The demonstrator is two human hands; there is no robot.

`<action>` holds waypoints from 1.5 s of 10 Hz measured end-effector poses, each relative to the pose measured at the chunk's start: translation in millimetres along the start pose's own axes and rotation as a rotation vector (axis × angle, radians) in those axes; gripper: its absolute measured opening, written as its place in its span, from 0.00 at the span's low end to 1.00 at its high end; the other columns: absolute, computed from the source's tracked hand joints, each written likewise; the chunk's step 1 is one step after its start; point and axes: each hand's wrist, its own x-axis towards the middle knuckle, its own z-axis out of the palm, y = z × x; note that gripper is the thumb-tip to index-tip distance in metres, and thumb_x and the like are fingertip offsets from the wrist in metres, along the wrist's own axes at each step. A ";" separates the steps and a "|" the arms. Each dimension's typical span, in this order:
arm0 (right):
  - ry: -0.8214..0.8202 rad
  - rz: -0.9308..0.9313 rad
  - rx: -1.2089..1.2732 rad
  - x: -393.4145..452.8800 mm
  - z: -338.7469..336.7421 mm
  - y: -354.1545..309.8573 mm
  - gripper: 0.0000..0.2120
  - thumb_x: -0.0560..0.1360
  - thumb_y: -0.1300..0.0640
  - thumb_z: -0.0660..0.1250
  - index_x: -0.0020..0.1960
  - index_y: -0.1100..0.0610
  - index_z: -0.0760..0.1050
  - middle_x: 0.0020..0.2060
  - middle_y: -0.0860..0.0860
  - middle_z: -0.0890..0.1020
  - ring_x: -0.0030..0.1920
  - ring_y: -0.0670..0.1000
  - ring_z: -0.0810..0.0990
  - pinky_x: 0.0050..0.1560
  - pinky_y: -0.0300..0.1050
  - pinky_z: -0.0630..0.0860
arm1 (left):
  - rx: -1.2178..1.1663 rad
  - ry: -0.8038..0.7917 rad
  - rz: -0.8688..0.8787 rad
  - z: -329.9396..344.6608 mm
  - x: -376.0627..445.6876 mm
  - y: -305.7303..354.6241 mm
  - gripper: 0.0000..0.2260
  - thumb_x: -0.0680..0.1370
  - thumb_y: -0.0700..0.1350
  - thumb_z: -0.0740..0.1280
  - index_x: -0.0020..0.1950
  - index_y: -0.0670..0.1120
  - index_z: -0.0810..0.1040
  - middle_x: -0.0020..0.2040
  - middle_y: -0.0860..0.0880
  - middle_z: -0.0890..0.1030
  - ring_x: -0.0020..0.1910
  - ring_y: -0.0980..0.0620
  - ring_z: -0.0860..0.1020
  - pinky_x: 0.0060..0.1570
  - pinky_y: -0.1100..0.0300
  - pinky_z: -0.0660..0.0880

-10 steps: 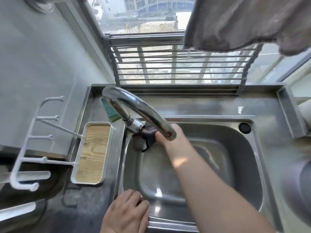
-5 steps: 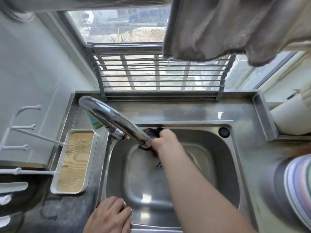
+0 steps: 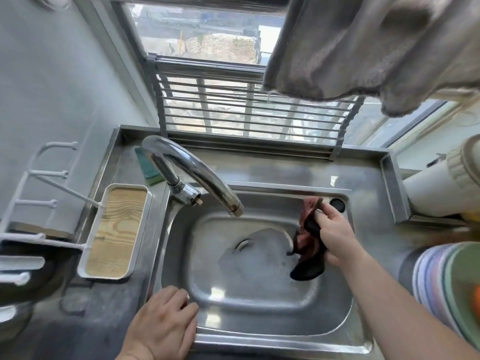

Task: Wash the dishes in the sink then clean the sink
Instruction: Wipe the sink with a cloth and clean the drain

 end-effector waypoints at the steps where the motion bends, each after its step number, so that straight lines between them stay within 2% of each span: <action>1: -0.404 -0.354 -1.097 6.6 20.6 -21.8 0.14 0.79 0.61 0.62 0.52 0.49 0.85 0.45 0.43 0.84 0.50 0.50 0.78 0.54 0.47 0.77 | -0.016 -0.009 -0.001 -1.0 0.2 -0.4 0.08 0.73 0.51 0.69 0.37 0.51 0.75 0.39 0.49 0.73 0.38 0.45 0.73 0.43 0.50 0.69; 2: -0.709 -0.304 -2.285 29.7 38.7 -20.0 0.09 0.76 0.50 0.64 0.49 0.49 0.81 0.52 0.49 0.84 0.58 0.55 0.77 0.54 0.48 0.68 | -0.007 -0.015 -0.011 -2.9 -0.9 -0.8 0.07 0.72 0.51 0.68 0.37 0.51 0.76 0.39 0.49 0.73 0.39 0.45 0.74 0.43 0.50 0.69; 3: -0.629 -0.260 -2.693 46.8 6.0 -0.1 0.16 0.81 0.55 0.60 0.64 0.53 0.81 0.64 0.53 0.82 0.69 0.58 0.74 0.64 0.49 0.64 | -0.005 -0.016 -0.009 -1.5 -1.6 0.3 0.07 0.74 0.50 0.67 0.38 0.50 0.76 0.40 0.49 0.74 0.40 0.45 0.74 0.43 0.49 0.72; 4: -0.604 -0.057 -2.769 29.0 -37.8 44.9 0.27 0.84 0.51 0.53 0.81 0.60 0.62 0.80 0.59 0.64 0.82 0.61 0.51 0.81 0.59 0.41 | -0.002 -0.027 -0.006 0.2 -2.4 -0.3 0.07 0.75 0.50 0.66 0.38 0.50 0.77 0.40 0.49 0.74 0.40 0.44 0.74 0.42 0.48 0.74; 5: -0.760 0.333 -2.646 -22.8 -29.9 100.1 0.30 0.82 0.49 0.55 0.81 0.60 0.61 0.78 0.64 0.64 0.81 0.68 0.52 0.77 0.75 0.42 | 0.002 -0.047 -0.019 -1.4 -2.0 1.4 0.07 0.74 0.50 0.66 0.39 0.50 0.77 0.40 0.49 0.74 0.40 0.44 0.74 0.41 0.47 0.75; 6: -0.808 0.571 -2.032 -41.2 5.5 106.6 0.19 0.84 0.59 0.57 0.71 0.64 0.75 0.71 0.63 0.76 0.72 0.65 0.73 0.73 0.62 0.68 | 0.006 -0.061 -0.020 -1.7 -2.3 1.2 0.07 0.74 0.50 0.66 0.39 0.50 0.77 0.40 0.49 0.74 0.40 0.44 0.74 0.41 0.47 0.75; 7: -0.733 0.465 -1.601 -41.2 23.7 80.4 0.14 0.86 0.52 0.55 0.59 0.56 0.77 0.59 0.59 0.79 0.56 0.58 0.77 0.53 0.47 0.70 | 0.012 -0.059 -0.016 -2.4 -2.2 0.8 0.06 0.74 0.51 0.66 0.38 0.51 0.77 0.40 0.49 0.74 0.39 0.44 0.73 0.41 0.47 0.74; 8: -0.734 0.443 -1.454 -56.7 25.5 73.9 0.13 0.81 0.48 0.59 0.49 0.55 0.78 0.49 0.56 0.81 0.47 0.56 0.76 0.45 0.48 0.70 | 0.011 -0.059 -0.022 -2.9 -0.9 1.1 0.07 0.74 0.51 0.65 0.38 0.51 0.77 0.39 0.49 0.74 0.39 0.44 0.74 0.40 0.47 0.74; 9: -0.848 0.330 -1.582 -65.1 -3.1 61.5 0.10 0.76 0.54 0.60 0.47 0.51 0.81 0.43 0.50 0.82 0.46 0.55 0.79 0.49 0.47 0.74 | 0.022 -0.049 -0.008 -3.1 -0.1 1.3 0.07 0.74 0.50 0.66 0.37 0.51 0.77 0.39 0.49 0.74 0.39 0.44 0.74 0.40 0.46 0.73; 10: -0.947 0.240 -1.870 -72.8 -42.3 36.0 0.09 0.73 0.58 0.59 0.45 0.49 0.76 0.42 0.51 0.81 0.46 0.58 0.79 0.50 0.50 0.77 | 0.013 -0.041 -0.010 -4.0 0.1 0.3 0.07 0.74 0.51 0.65 0.37 0.50 0.77 0.40 0.49 0.74 0.39 0.44 0.74 0.41 0.46 0.73; 11: -0.858 -0.098 -2.324 -74.4 -55.4 34.2 0.10 0.80 0.56 0.61 0.54 0.51 0.81 0.55 0.55 0.83 0.59 0.59 0.78 0.62 0.54 0.72 | 0.022 -0.043 -0.003 -4.2 0.0 1.6 0.08 0.74 0.51 0.65 0.37 0.50 0.77 0.39 0.49 0.74 0.39 0.43 0.74 0.42 0.47 0.71; 12: -0.820 0.088 -2.193 -64.0 -31.0 46.2 0.13 0.81 0.50 0.61 0.56 0.55 0.81 0.57 0.58 0.83 0.58 0.61 0.80 0.61 0.54 0.74 | 0.020 -0.050 -0.009 -4.2 -0.8 1.7 0.08 0.74 0.51 0.65 0.38 0.51 0.77 0.40 0.49 0.74 0.39 0.43 0.74 0.41 0.46 0.72; 13: -0.806 0.353 -1.619 -55.9 2.1 76.5 0.10 0.75 0.60 0.60 0.41 0.52 0.79 0.42 0.54 0.84 0.46 0.60 0.80 0.44 0.48 0.74 | 0.026 -0.042 -0.027 -4.2 -0.6 1.9 0.08 0.74 0.51 0.65 0.38 0.51 0.77 0.40 0.49 0.74 0.39 0.43 0.74 0.41 0.46 0.72; 14: -0.571 0.544 -0.895 -63.0 24.7 92.6 0.15 0.67 0.69 0.56 0.37 0.57 0.80 0.32 0.53 0.79 0.36 0.54 0.76 0.40 0.47 0.72 | 0.018 -0.043 -0.027 -4.1 0.4 2.9 0.07 0.74 0.51 0.65 0.38 0.51 0.78 0.40 0.49 0.74 0.39 0.44 0.74 0.43 0.48 0.70; 15: -0.547 0.682 -0.238 -63.2 24.5 81.0 0.13 0.76 0.67 0.62 0.56 0.65 0.82 0.51 0.64 0.82 0.51 0.61 0.82 0.57 0.59 0.81 | 0.009 -0.043 -0.028 -5.1 1.1 2.0 0.07 0.74 0.50 0.66 0.38 0.50 0.77 0.39 0.49 0.74 0.39 0.44 0.73 0.42 0.48 0.71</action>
